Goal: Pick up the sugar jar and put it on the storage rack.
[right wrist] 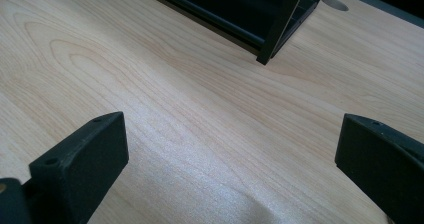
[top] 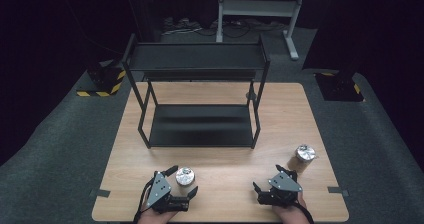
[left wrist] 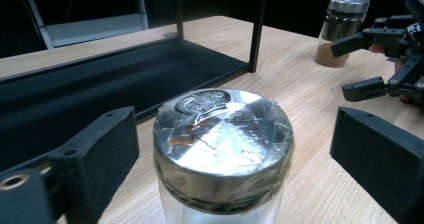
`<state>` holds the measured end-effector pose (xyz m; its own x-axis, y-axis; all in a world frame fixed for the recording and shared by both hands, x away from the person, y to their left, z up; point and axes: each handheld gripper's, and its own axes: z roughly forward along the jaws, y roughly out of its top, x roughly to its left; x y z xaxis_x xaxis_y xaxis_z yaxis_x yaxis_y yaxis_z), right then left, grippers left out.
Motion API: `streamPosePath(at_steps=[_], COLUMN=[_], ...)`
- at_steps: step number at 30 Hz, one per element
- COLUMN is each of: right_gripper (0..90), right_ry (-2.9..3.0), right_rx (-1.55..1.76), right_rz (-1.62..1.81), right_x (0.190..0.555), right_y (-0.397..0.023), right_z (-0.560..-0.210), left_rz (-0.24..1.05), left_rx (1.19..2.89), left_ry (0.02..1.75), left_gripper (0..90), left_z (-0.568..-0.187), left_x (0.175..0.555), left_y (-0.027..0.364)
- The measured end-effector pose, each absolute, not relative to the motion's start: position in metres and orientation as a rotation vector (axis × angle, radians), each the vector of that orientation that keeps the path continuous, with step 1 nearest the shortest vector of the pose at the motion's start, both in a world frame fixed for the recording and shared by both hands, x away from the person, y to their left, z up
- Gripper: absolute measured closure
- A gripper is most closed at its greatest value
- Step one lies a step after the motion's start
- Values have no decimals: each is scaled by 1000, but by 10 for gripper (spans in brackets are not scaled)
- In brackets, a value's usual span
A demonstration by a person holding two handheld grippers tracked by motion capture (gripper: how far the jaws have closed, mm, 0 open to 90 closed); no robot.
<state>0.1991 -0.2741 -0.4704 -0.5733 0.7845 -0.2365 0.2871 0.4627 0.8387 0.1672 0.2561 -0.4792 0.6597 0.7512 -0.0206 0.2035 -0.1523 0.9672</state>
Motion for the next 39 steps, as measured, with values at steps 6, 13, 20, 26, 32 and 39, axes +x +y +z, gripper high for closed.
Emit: streamPosePath(at_steps=[6,13,20,26,32,39], right_gripper=[0,0,0,0,0,0], right_ry=[2095,2094,2095,2107,2107,2110], right_rx=[885,885,885,879,886,898], right_rz=[1036,1036,1035,1030,1026,1036], right_x=[199,199,199,200,201,202], right_y=[-274,-274,-274,-274,-273,-275], right_z=[-470,-470,-470,-469,-469,-469], left_rz=[596,557,577,584,593,604], left_rx=[1694,1682,1695,1697,1716,1693], left_ry=[793,811,779,771,761,758], left_gripper=[137,221,307,341,345,345], left_z=[-482,-483,-483,-483,-479,-473], left_x=[168,171,170,170,168,161], left_y=[256,260,260,260,259,260])
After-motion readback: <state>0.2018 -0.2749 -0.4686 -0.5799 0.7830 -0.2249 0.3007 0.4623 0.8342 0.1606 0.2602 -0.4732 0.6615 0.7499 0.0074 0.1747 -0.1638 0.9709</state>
